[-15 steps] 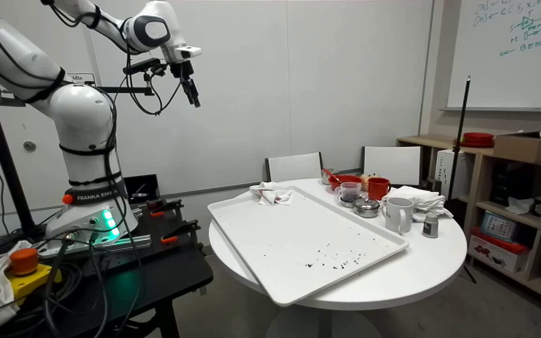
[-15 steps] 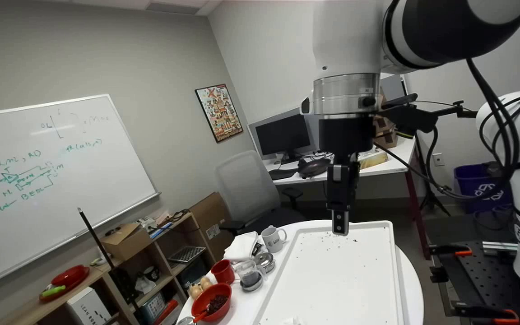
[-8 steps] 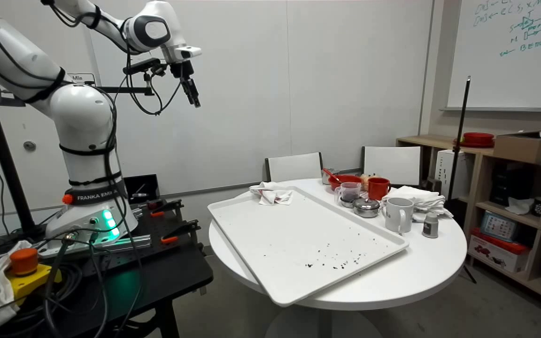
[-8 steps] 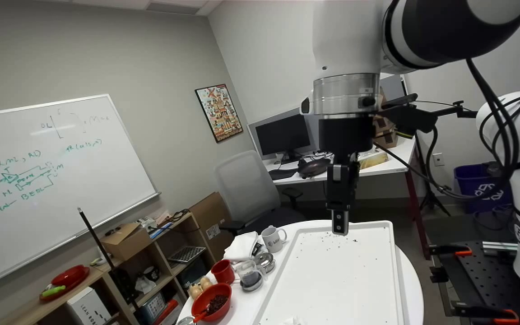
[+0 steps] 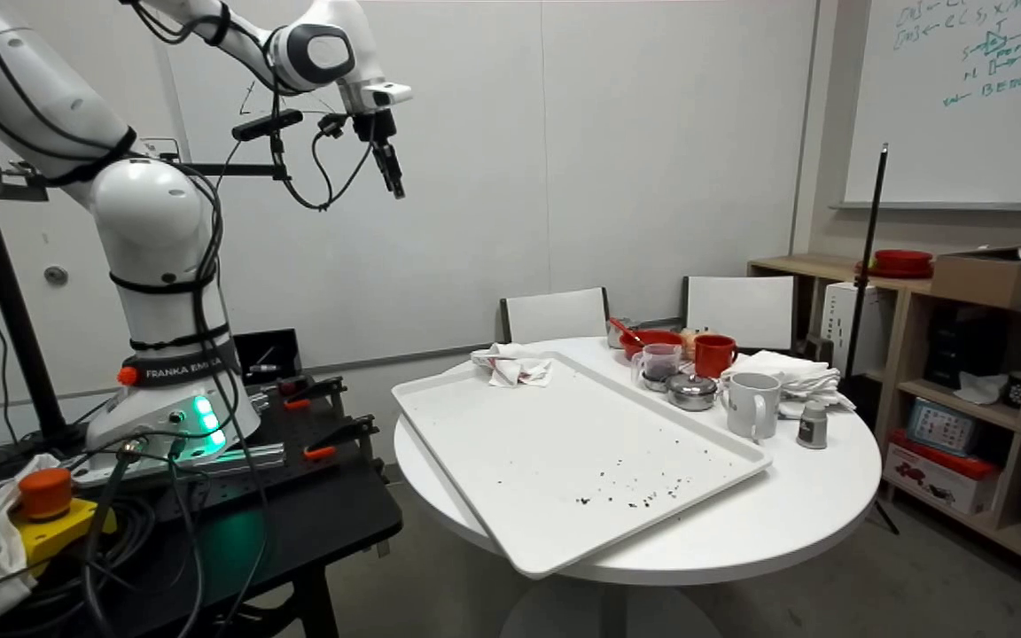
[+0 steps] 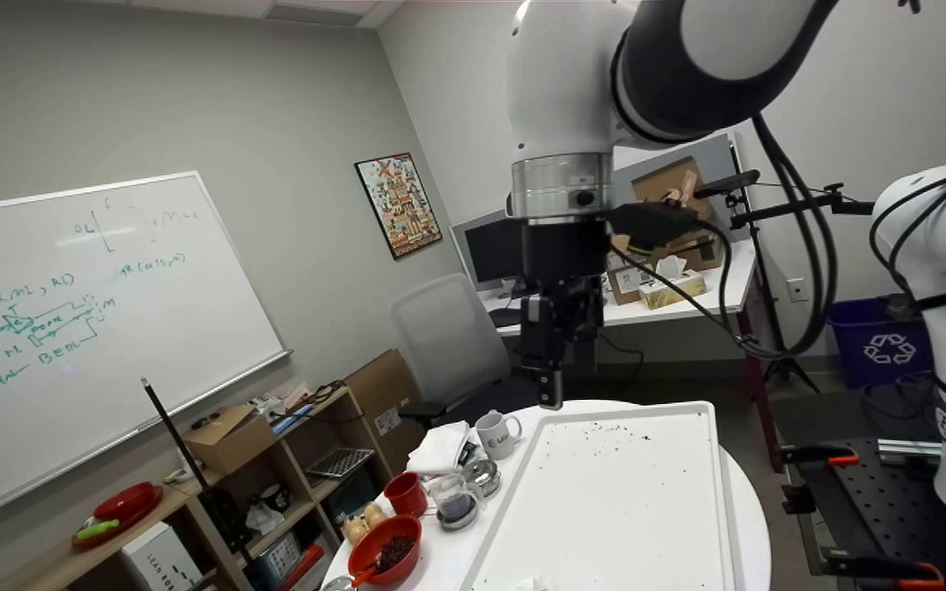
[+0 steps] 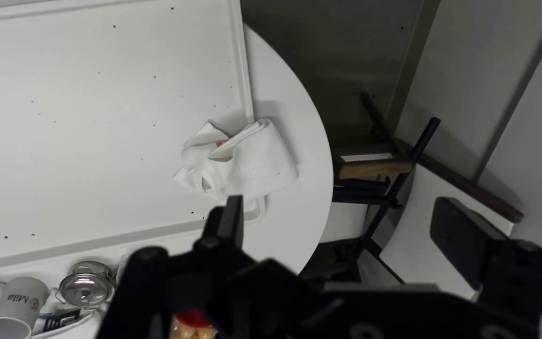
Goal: Wipe the tray with the towel
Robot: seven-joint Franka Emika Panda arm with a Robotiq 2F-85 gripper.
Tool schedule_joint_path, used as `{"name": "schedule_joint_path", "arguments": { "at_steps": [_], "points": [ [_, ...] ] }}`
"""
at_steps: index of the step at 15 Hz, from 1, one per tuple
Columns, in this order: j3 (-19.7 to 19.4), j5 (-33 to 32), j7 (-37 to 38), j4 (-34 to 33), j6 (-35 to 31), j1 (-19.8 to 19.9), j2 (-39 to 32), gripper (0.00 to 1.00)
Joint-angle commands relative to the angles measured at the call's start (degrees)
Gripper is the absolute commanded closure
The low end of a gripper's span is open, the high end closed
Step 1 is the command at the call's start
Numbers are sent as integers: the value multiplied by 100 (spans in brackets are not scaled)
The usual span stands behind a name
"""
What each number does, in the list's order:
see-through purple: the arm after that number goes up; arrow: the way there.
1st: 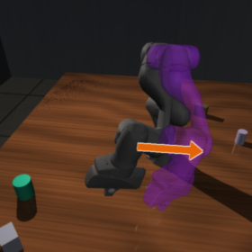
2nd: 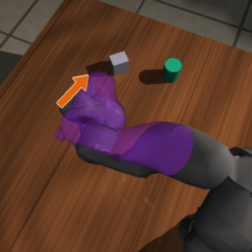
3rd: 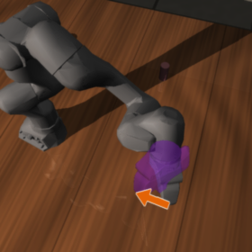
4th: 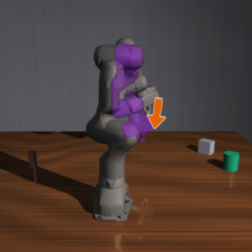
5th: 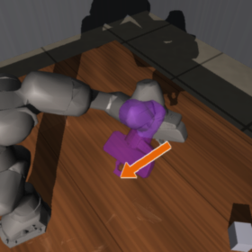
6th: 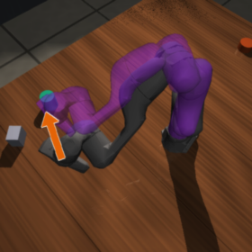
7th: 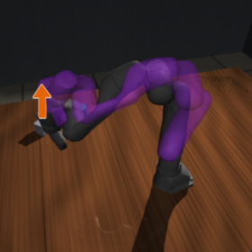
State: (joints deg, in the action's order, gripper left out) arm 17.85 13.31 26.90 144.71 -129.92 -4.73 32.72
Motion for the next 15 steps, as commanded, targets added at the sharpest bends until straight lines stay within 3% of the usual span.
{"name": "schedule_joint_path", "arguments": {
  "at_steps": [1, 6, 10, 15],
  "points": [
    [-22, -479, 285, -805, 10, 370, -1050, 0],
    [-75, -1603, 946, -1811, 104, 758, -2318, 0],
    [-423, -2211, 1221, -2502, 24, 608, -3212, 0],
    [-873, -2262, 913, -2954, -459, 302, -4033, 0]
  ]
}}
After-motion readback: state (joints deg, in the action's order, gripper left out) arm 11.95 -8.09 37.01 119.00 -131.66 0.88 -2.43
